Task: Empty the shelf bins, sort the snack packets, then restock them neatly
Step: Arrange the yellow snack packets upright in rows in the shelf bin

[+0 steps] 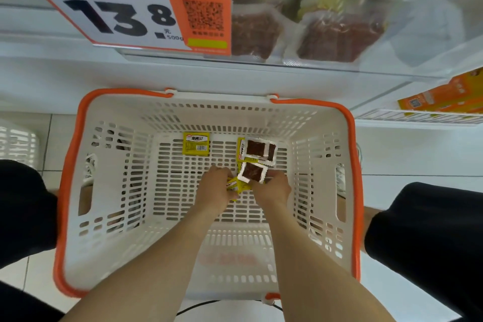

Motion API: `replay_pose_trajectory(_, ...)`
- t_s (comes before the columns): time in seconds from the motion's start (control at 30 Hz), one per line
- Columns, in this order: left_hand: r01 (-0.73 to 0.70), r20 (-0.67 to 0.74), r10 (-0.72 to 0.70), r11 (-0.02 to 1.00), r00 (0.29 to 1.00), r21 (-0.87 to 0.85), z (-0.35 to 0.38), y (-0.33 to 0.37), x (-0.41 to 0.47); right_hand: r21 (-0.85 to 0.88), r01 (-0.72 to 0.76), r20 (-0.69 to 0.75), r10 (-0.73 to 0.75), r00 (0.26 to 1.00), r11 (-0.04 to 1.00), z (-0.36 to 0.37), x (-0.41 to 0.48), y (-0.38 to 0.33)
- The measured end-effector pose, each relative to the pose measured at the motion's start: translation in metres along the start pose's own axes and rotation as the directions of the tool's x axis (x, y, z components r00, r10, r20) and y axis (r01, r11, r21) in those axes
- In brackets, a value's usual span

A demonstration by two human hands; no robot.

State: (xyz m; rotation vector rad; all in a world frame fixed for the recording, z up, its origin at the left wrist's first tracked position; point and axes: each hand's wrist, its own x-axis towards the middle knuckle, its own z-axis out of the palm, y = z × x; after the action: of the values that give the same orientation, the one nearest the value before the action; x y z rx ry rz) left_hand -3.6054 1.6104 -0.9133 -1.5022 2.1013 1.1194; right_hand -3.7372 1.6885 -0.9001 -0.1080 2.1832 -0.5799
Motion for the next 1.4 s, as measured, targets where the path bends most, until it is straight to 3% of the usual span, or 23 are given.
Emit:
replay_pose_trajectory(0.2,0.007,0.062,0.013,0.951,0.998,-0.308,-0.006,-0.005,-0.005,0.037,-0.083,0.114,0.078,0.99,0.996,0.006,-0.005,-0.004)
replay_pose_trajectory(0.33,0.136,0.2,-0.028,0.823,0.979,-0.551,-0.018,-0.002,-0.012,0.03,-0.191,0.206,0.181,0.962,0.981,-0.001,-0.007,-0.005)
replay_pose_trajectory(0.43,0.276,0.371,-0.01,0.688,0.929,-0.671,-0.022,-0.008,-0.018,-0.08,-0.304,0.388,0.31,0.868,0.949,-0.01,-0.017,-0.013)
replay_pose_trajectory(0.5,0.334,0.449,0.028,0.627,0.893,-0.704,-0.02,-0.016,-0.019,-0.202,-0.258,0.501,0.326,0.802,0.945,-0.012,-0.016,-0.013)
replay_pose_trajectory(0.6,0.301,0.373,-0.016,0.625,0.928,-0.72,-0.033,-0.016,-0.03,-0.156,-0.171,0.538,0.229,0.812,0.973,-0.017,-0.026,-0.019)
replay_pose_trajectory(0.7,0.292,0.309,-0.078,0.604,0.948,-0.741,-0.04,-0.013,-0.031,0.031,-0.132,0.48,0.101,0.872,0.991,-0.022,-0.026,-0.026)
replay_pose_trajectory(0.8,0.255,0.294,-0.021,0.561,0.956,-0.788,-0.067,-0.008,-0.045,0.132,0.057,0.432,-0.109,0.895,0.99,-0.032,-0.033,-0.044)
replay_pose_trajectory(1.0,0.122,0.284,0.157,0.64,0.946,-0.758,-0.146,0.019,-0.08,0.057,0.334,0.517,-0.314,0.796,0.941,-0.059,-0.065,-0.103)
replay_pose_trajectory(1.17,0.016,0.243,0.215,0.717,0.946,-0.697,-0.206,0.025,-0.113,-0.084,0.546,0.583,-0.404,0.705,0.833,-0.08,-0.118,-0.152)
replay_pose_trajectory(1.27,-0.018,0.254,0.25,0.746,0.934,-0.666,-0.235,0.031,-0.134,-0.14,0.621,0.543,-0.465,0.699,0.771,-0.099,-0.153,-0.175)
replay_pose_trajectory(1.33,-0.076,0.226,0.294,0.748,0.929,-0.659,-0.253,0.038,-0.148,-0.159,0.692,0.5,-0.547,0.671,0.704,-0.116,-0.176,-0.19)
replay_pose_trajectory(1.4,-0.139,0.177,0.33,0.741,0.927,-0.657,-0.271,0.047,-0.159,-0.216,0.804,0.44,-0.68,0.587,0.554,-0.133,-0.194,-0.205)
